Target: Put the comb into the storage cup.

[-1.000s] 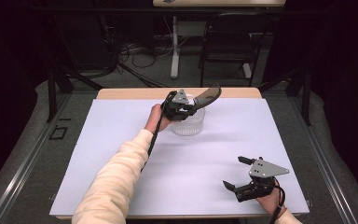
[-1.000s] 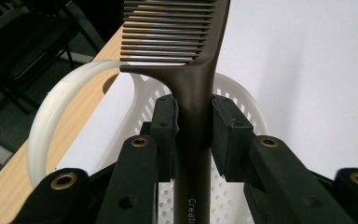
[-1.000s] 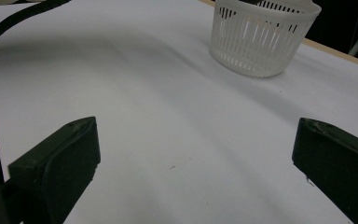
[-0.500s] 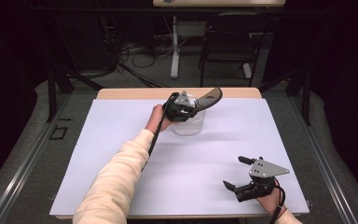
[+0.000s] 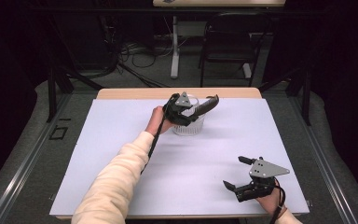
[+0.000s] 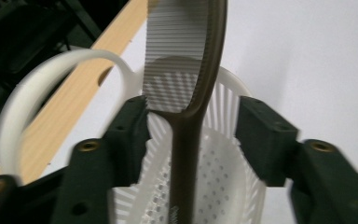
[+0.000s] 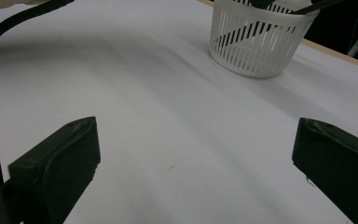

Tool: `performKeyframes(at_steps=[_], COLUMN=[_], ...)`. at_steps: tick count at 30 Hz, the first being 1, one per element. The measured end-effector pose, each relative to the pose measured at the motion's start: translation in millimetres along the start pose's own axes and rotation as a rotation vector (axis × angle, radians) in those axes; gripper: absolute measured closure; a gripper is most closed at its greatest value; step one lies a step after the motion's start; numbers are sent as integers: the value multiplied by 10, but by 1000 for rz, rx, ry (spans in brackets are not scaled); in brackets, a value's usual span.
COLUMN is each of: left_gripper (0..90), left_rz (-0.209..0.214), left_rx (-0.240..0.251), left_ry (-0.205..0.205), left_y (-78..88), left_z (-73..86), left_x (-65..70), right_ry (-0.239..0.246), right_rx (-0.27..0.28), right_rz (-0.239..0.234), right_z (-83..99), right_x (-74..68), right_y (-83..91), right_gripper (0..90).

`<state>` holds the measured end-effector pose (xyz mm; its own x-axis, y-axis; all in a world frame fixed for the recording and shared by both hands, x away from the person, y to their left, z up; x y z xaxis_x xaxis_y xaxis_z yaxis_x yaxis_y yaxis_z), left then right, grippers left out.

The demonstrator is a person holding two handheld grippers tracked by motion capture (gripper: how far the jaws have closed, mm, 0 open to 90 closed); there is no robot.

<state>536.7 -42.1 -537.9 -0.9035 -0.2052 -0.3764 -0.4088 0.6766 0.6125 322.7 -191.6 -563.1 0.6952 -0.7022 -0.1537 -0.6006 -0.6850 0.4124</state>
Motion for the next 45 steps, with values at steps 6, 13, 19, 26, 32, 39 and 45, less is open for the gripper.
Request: performKeyframes(at_steps=[6,13,19,26,32,39,45], left_gripper=[186,131,64,0,0,1,0], left_rz=[-27,-40,-50,-56,-107,-132,-155], left_rx=[7,-6,-23,-68,-91,-117,-134], left_ry=[10,20,46,65,98,128,158], left_y=[218,410,524,697,848,945,1056], left_z=[-40,-6,45,187,299,396,508], left_x=[-23,-31,-17,59,87,134,172], right_ry=[-2,-3,-2,-9,-5,-10,-8], right_rx=[-3,-3,-7,-12,-16,-20,-23], right_rz=[-1,0,0,1,1,4,3], right_z=[1,-2,1,13,17,23,25], right_x=[-12,-12,-6,9,-4,5,6], right_y=[-4,-9,-11,-13,-15,-21,-15], right_gripper=[5,5,5,4,4,4,4])
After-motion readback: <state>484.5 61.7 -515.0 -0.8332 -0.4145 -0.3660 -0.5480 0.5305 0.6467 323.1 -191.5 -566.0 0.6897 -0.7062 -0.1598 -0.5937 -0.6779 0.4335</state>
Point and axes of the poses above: each handheld gripper's, and its own axes: y roughly backward along the jaws, z roughly out of its underside, x roughly to its right, the point moved 10 cm from there along -y, roughly forward along the jaws, and after that the axes turned 14 degrees about -y, right-handed, at the moved point
